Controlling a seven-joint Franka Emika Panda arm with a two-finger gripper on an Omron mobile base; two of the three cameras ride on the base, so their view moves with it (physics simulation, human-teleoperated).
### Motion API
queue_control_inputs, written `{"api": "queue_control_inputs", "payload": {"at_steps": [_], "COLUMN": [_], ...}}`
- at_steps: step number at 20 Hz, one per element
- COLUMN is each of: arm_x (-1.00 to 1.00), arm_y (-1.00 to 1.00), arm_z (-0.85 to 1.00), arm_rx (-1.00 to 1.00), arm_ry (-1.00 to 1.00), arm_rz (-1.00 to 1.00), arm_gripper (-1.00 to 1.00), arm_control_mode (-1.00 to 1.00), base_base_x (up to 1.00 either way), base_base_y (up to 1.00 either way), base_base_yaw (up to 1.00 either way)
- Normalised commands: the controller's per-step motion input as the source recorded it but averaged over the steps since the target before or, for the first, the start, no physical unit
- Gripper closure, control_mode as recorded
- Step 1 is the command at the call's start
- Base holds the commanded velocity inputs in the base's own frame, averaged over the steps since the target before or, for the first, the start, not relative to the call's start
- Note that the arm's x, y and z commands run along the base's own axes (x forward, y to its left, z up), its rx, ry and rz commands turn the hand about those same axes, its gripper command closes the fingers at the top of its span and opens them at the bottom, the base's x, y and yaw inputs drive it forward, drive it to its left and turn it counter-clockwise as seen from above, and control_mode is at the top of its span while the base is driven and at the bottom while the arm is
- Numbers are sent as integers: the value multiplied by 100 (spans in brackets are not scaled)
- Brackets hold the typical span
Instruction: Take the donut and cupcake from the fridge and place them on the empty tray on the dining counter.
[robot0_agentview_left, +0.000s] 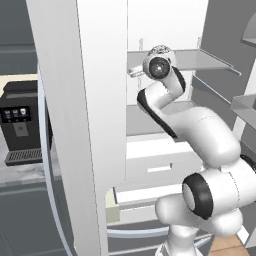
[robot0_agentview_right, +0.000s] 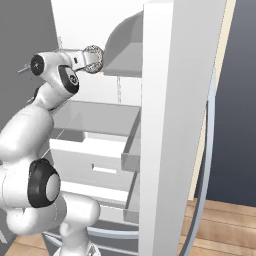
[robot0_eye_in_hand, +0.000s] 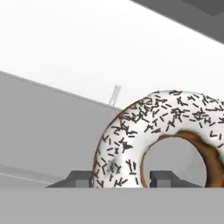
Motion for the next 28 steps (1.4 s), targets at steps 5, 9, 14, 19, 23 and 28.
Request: {"api": "queue_control_inputs", "payload": {"at_steps": [5,9,14,19,23,28], "arm_x": [-97,-100,-100,-100,-100,-100], "arm_y": [0,0,-19,-19,-1,-8], "arm_z": [97,91,60,49,4,0], "arm_rx": [-1,1,10,27,28,24], "arm_ry": [-22,-21,-9,2,13,14], "arm_rz": [-17,-15,-14,-5,2,19], "arm_gripper": [100,100,100,100,100,100], "arm_control_mode": [-100,-100,-100,-100,-100,-100], "base_base_x": [0,0,0,0,0,0], "base_base_y": [0,0,0,0,0,0], "base_base_yaw": [0,0,0,0,0,0]}}
